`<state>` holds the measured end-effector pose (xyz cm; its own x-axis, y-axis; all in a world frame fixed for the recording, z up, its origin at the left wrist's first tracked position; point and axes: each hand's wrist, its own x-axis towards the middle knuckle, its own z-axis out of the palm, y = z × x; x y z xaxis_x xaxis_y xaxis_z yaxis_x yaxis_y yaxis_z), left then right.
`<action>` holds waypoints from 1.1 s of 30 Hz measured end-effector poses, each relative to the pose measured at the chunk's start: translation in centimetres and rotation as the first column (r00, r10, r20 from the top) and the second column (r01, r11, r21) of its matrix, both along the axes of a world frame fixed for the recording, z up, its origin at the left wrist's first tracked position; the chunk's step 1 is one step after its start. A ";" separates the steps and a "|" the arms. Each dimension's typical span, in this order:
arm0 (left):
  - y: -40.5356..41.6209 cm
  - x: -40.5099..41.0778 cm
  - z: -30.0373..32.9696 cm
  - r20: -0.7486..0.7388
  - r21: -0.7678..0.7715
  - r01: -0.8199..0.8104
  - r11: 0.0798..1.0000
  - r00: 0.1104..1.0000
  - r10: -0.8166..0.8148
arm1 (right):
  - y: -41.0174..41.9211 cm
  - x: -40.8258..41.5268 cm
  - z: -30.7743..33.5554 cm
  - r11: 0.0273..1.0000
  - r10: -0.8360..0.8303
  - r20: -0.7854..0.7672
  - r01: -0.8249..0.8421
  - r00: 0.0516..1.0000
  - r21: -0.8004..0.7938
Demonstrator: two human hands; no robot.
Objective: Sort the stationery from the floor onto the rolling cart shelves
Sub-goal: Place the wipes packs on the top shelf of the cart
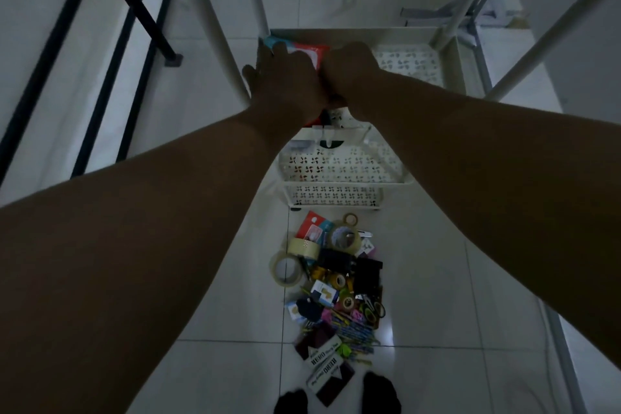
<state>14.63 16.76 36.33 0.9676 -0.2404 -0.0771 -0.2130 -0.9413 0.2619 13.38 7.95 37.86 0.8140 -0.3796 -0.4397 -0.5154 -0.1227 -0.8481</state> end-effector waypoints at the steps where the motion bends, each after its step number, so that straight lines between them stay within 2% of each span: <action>1: 0.0 -0.1 -0.2 -0.020 0.011 0.025 1.000 1.000 -0.025 | 0.1 -0.1 0.1 1.000 0.017 0.004 -0.017 1.000 -0.001; 5: 0.1 -0.6 -0.5 0.046 -0.009 0.035 0.999 0.998 -0.034 | 0.1 -0.6 0.0 0.998 0.053 0.068 -0.052 0.996 -0.018; 8: 0.1 -1.3 -0.5 0.016 0.026 0.114 0.993 0.993 -0.114 | 0.0 -0.8 -0.5 0.997 0.062 0.080 -0.058 0.995 -0.049; 11: 0.5 -1.9 -0.5 0.058 -0.100 0.139 0.985 0.989 -0.134 | -0.1 -1.4 -0.4 0.993 0.067 0.117 -0.054 0.991 -0.106; 14: 1.3 -3.0 -1.0 0.163 -0.299 0.227 0.927 0.969 -0.185 | 0.1 -2.5 -0.2 0.976 0.047 0.172 -0.009 0.984 -0.217; 15: 1.7 -3.5 -1.2 0.221 -0.339 0.268 0.902 0.954 -0.201 | 0.3 -3.1 -0.1 0.979 -0.001 0.216 0.045 0.976 -0.199; 19: 3.5 -6.5 -2.4 0.454 -0.411 0.440 0.798 0.858 -0.239 | 0.3 -6.0 -0.2 0.966 -0.094 0.327 0.166 0.941 -0.200; 22: 4.7 -8.6 -4.2 0.488 -0.434 0.498 0.751 0.830 -0.269 | 0.2 -9.4 -0.9 0.982 -0.109 0.362 0.156 0.926 -0.105; 25: 5.9 -10.7 -6.9 0.315 -0.509 0.432 0.745 0.899 -0.306 | 0.3 -12.8 -3.4 0.991 -0.101 0.320 0.125 0.942 -0.056; 27: 6.7 -12.0 -9.3 0.112 -0.561 0.295 0.773 0.953 -0.283 | 0.5 -14.6 -6.0 0.993 -0.098 0.267 0.110 0.959 -0.030; 29: 7.5 -13.0 -12.3 -0.136 -0.543 0.108 0.832 0.967 -0.214 | 0.5 -16.1 -9.0 0.995 -0.102 0.201 0.102 0.974 0.013; 31: 8.3 -13.8 -15.8 -0.419 -0.476 -0.132 0.869 0.903 -0.092 | 0.5 -17.3 -12.5 0.995 -0.089 0.118 0.085 0.989 0.043; 33: 9.1 -15.0 -19.2 -0.637 -0.380 -0.363 0.851 0.769 0.044 | 0.3 -18.4 -16.1 0.994 -0.079 0.026 0.077 0.997 0.072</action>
<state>-0.32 25.89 17.11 0.7913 -0.2026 -0.5769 0.3157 -0.6727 0.6692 -5.02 8.26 21.78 0.7961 -0.4106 -0.4446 -0.4961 -0.0219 -0.8680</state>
